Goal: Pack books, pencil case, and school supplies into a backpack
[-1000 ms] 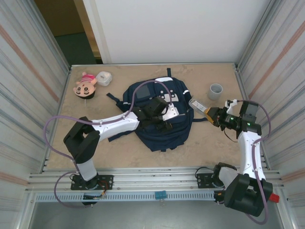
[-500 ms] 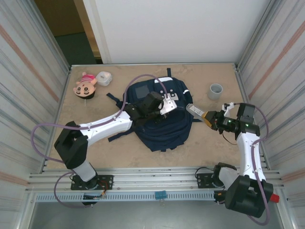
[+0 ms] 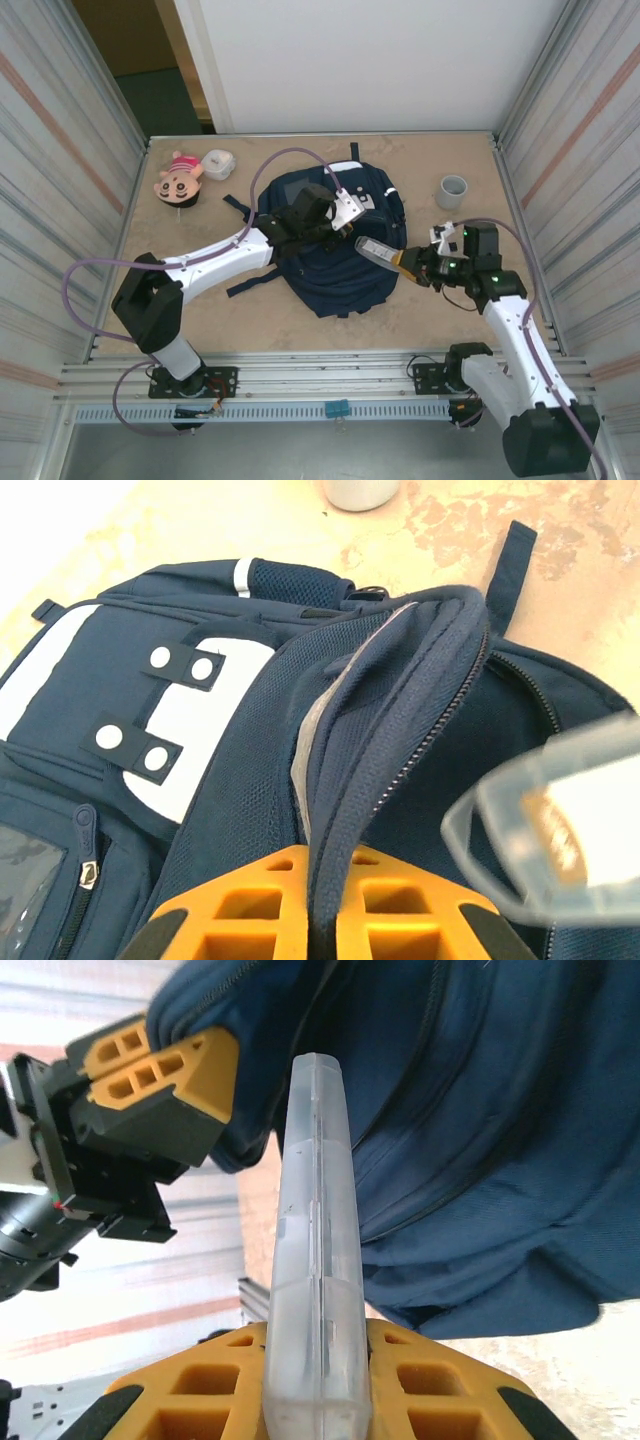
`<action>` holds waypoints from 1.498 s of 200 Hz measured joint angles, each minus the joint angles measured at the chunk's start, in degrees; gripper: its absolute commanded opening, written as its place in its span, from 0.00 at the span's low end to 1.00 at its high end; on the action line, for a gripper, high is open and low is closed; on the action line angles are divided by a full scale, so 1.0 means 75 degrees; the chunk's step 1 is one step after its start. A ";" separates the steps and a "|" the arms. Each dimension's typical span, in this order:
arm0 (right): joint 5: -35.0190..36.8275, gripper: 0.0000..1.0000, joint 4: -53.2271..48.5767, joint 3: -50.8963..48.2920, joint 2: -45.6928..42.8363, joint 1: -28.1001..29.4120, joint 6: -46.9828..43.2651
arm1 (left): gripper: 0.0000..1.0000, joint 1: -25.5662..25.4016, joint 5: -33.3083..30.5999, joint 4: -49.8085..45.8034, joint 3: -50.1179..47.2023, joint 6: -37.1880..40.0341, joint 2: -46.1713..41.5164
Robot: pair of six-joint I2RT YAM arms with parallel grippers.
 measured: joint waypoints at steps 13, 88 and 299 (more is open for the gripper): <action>0.0067 0.13 0.0510 -0.0038 0.0440 0.0428 0.0297 | 0.09 0.0000 0.0070 0.0044 0.0000 -0.0035 -0.0009; 0.0230 0.25 0.3270 0.0201 0.3296 0.1504 0.1821 | 0.08 0.0099 0.0449 0.0309 -0.0236 -0.0332 -0.0300; 0.1690 0.34 0.3564 -0.0420 0.1230 0.1329 0.3628 | 0.08 0.0251 0.0659 0.0813 -0.0449 -0.1037 -0.0411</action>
